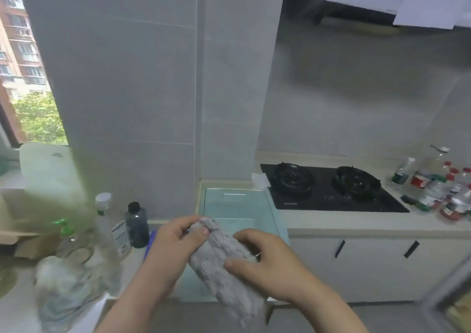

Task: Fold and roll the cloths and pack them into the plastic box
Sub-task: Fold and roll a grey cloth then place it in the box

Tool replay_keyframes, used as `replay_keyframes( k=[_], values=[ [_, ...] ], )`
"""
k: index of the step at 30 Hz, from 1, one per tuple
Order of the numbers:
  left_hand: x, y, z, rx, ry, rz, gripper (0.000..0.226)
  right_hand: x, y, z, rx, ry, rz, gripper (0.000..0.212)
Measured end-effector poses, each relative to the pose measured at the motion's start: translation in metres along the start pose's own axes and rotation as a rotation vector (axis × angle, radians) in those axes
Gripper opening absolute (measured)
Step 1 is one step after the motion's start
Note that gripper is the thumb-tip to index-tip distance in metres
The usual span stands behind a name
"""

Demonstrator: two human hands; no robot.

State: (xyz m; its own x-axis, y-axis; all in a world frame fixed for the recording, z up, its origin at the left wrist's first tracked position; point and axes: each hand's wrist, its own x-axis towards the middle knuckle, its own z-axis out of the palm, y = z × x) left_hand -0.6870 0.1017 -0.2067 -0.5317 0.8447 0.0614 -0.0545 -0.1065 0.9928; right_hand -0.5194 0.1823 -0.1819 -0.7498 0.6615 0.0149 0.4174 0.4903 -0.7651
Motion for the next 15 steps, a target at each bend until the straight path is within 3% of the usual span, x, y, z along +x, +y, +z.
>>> replay_keyframes(
  k=[5,8,11,15],
  values=[
    [0.105,-0.019,0.002,0.076,-0.12,-0.106,0.016,0.087,0.029,-0.005,0.155,0.0,0.195,0.015],
    [0.153,-0.044,0.014,0.208,-0.057,-0.134,0.016,0.124,0.05,-0.01,0.335,-0.05,0.321,0.022],
    [0.186,-0.061,0.028,0.302,-0.009,-0.148,0.02,0.156,0.073,-0.014,0.421,-0.093,0.349,0.01],
    [0.219,-0.076,0.04,0.273,0.099,-0.212,0.028,0.203,0.112,-0.019,0.599,-0.086,0.432,0.009]
  ],
)
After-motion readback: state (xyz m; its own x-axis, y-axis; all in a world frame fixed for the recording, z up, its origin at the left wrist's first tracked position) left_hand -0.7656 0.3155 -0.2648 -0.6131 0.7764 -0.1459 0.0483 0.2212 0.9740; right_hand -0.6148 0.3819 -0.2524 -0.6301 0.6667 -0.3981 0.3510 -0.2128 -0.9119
